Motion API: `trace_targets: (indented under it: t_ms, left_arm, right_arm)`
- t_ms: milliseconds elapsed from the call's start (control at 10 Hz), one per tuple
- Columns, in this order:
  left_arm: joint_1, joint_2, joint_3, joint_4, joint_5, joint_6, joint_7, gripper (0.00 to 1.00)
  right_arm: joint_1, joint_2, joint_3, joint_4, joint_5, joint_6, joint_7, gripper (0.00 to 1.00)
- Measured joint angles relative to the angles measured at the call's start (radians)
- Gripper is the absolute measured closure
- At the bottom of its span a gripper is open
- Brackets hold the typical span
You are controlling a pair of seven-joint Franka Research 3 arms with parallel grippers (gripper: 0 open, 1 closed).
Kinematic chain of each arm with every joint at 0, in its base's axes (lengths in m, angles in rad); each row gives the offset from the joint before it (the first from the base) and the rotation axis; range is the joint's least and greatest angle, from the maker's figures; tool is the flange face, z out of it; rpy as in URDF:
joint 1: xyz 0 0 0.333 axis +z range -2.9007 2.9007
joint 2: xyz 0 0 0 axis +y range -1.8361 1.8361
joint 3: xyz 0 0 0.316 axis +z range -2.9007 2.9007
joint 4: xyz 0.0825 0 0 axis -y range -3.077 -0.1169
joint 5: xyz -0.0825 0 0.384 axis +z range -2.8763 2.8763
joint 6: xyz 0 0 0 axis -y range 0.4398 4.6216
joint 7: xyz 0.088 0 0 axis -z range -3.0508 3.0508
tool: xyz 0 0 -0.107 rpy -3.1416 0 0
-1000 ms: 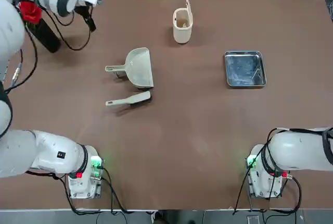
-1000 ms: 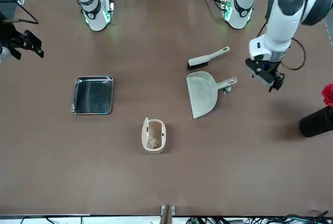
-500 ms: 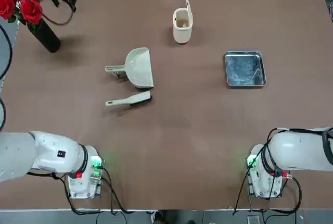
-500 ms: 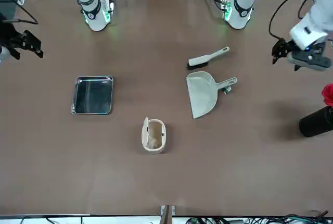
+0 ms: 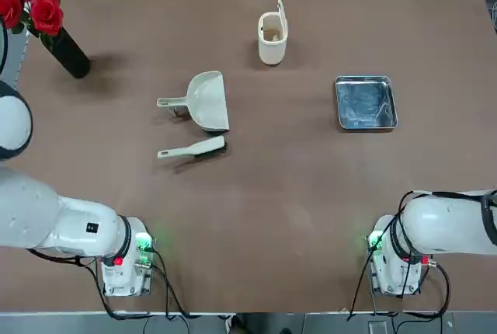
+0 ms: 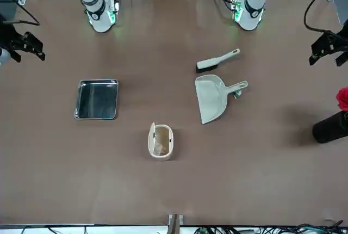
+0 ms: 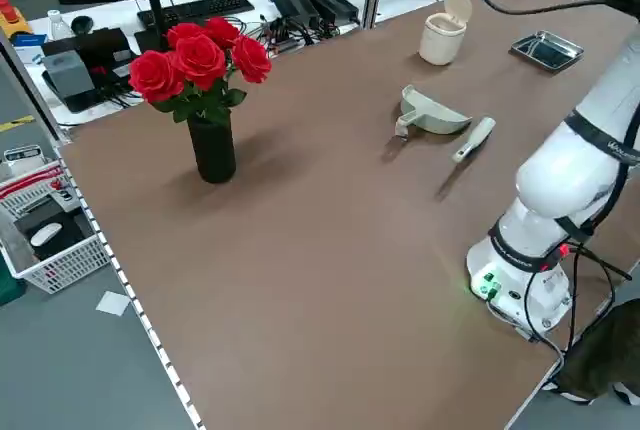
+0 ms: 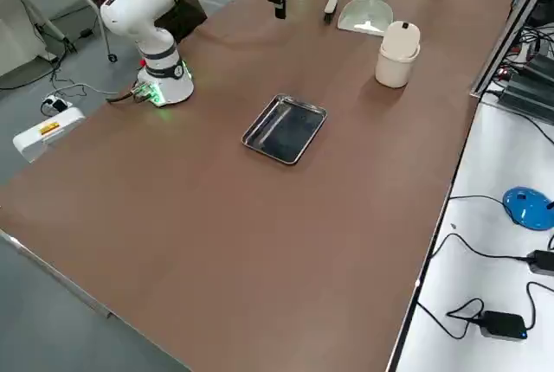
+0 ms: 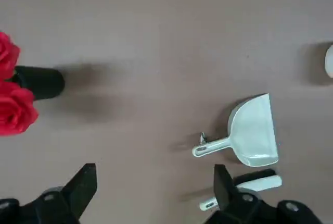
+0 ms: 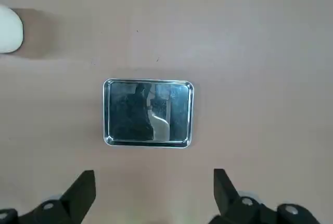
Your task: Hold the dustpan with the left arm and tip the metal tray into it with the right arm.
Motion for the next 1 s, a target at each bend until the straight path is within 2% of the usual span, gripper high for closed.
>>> trace_targets:
  t_ms: [200,400,1000]
  left_arm:
    - [0.077,-0.025,-0.056,0.006,0.0,-0.074,-0.016,0.01]
    - [0.093,-0.024,-0.068,0.001,0.0,-0.088,-0.004,0.01]
    - [0.094,-0.015,-0.092,-0.046,0.002,-0.005,-0.007,0.03]
  right_arm:
    - [0.0,0.0,0.0,0.0,0.0,0.0,0.0,0.0]
    - [0.0,0.0,0.0,0.0,0.0,0.0,0.0,0.0]
    - [0.0,0.0,0.0,-0.001,0.0,0.005,0.0,0.0]
